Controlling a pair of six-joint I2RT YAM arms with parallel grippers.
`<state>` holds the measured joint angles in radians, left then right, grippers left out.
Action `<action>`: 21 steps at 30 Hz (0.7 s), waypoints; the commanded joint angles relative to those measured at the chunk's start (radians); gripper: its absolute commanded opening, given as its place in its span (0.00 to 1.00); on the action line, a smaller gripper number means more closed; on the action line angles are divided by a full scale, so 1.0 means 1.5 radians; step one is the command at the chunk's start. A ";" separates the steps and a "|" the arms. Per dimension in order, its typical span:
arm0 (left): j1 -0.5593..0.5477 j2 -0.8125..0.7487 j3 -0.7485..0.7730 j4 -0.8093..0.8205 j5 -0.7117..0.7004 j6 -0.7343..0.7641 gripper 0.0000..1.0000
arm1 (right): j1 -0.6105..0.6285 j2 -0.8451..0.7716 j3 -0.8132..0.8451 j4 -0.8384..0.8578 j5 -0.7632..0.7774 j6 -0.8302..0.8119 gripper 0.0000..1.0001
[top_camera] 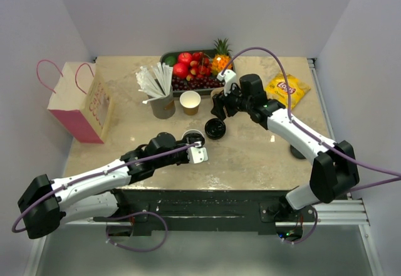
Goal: Pack the takeout coffee
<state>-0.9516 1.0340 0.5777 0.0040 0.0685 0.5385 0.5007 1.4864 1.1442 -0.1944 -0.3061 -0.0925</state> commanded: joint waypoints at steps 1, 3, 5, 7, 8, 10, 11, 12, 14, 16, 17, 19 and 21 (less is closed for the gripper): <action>-0.004 0.003 -0.008 0.029 0.005 -0.009 0.37 | -0.001 0.009 0.030 0.021 -0.015 0.012 0.68; -0.004 0.004 -0.015 0.035 0.005 -0.008 0.38 | -0.001 0.011 0.030 0.021 -0.015 0.012 0.68; -0.003 0.005 -0.017 0.038 0.004 -0.013 0.38 | -0.001 0.012 0.030 0.020 -0.016 0.012 0.68; -0.004 0.010 -0.017 0.037 0.008 -0.015 0.38 | -0.001 0.013 0.030 0.019 -0.017 0.012 0.68; -0.003 0.012 -0.018 0.039 0.007 -0.017 0.38 | -0.001 0.013 0.030 0.018 -0.017 0.012 0.68; -0.003 0.015 -0.020 0.046 0.004 -0.018 0.38 | -0.001 0.015 0.030 0.018 -0.017 0.012 0.68; -0.003 0.016 -0.021 0.049 0.002 -0.018 0.38 | -0.002 0.015 0.030 0.018 -0.016 0.012 0.68; -0.003 0.020 -0.022 0.052 0.000 -0.019 0.38 | -0.001 0.017 0.030 0.018 -0.018 0.012 0.68; -0.004 0.024 -0.021 0.053 -0.001 -0.025 0.38 | -0.001 0.018 0.030 0.018 -0.018 0.013 0.68; -0.003 0.028 -0.022 0.053 0.000 -0.027 0.38 | -0.002 0.019 0.030 0.019 -0.018 0.014 0.68; -0.004 0.028 -0.021 0.054 0.000 -0.029 0.38 | -0.001 0.020 0.031 0.019 -0.019 0.014 0.68; -0.003 0.029 -0.024 0.060 -0.003 -0.028 0.38 | -0.001 0.020 0.031 0.019 -0.019 0.014 0.68; -0.003 0.031 -0.026 0.065 -0.008 -0.027 0.38 | -0.001 0.020 0.030 0.018 -0.018 0.014 0.68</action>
<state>-0.9516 1.0744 0.5564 0.0410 0.0662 0.5156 0.5007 1.5177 1.1461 -0.1951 -0.3088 -0.0887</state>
